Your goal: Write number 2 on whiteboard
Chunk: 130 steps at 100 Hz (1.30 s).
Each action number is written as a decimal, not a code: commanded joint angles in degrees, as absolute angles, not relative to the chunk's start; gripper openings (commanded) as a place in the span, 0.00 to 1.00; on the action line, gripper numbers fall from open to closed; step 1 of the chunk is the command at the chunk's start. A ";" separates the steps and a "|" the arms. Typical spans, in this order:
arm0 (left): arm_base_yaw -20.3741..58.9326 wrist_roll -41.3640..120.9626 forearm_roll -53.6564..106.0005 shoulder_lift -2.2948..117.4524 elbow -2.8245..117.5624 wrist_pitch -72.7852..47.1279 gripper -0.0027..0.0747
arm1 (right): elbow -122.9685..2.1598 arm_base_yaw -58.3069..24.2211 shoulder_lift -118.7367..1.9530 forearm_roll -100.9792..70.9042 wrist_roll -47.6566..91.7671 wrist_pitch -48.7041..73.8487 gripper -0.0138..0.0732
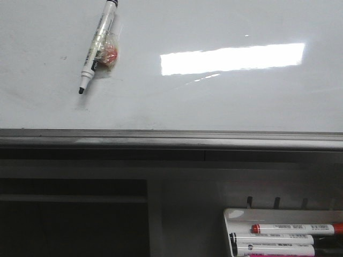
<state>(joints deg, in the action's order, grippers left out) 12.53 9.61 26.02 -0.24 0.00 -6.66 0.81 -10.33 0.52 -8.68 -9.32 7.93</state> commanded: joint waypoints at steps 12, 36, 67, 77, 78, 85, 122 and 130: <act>12.48 8.81 53.14 -1.74 -0.43 11.40 0.01 | 2.22 -9.90 1.73 -31.27 -9.11 -3.04 0.07; 12.69 9.73 43.70 0.75 8.80 -2.77 0.01 | -5.43 -10.26 1.25 -30.30 -6.41 -0.40 0.08; 12.83 20.02 28.07 29.39 34.88 -30.01 0.67 | -26.36 -10.26 -13.47 -19.36 8.42 21.65 0.47; 12.83 26.97 36.54 39.00 39.17 -30.01 0.65 | -28.29 -10.26 -18.31 -19.36 8.42 20.81 0.61; 12.83 28.42 37.18 40.35 39.38 -30.01 0.65 | -28.37 -10.26 -18.88 -19.47 8.42 20.69 0.62; 12.83 36.10 43.99 46.77 41.24 -30.01 0.58 | -28.79 -10.26 -21.22 -19.48 8.42 20.69 0.62; 20.25 46.57 52.47 70.15 50.50 -26.52 0.49 | -28.79 -10.26 -22.78 -19.62 8.42 20.96 0.62; 22.70 46.57 52.24 73.09 51.88 -23.54 0.49 | -28.79 -10.26 -22.78 -19.62 8.42 21.07 0.62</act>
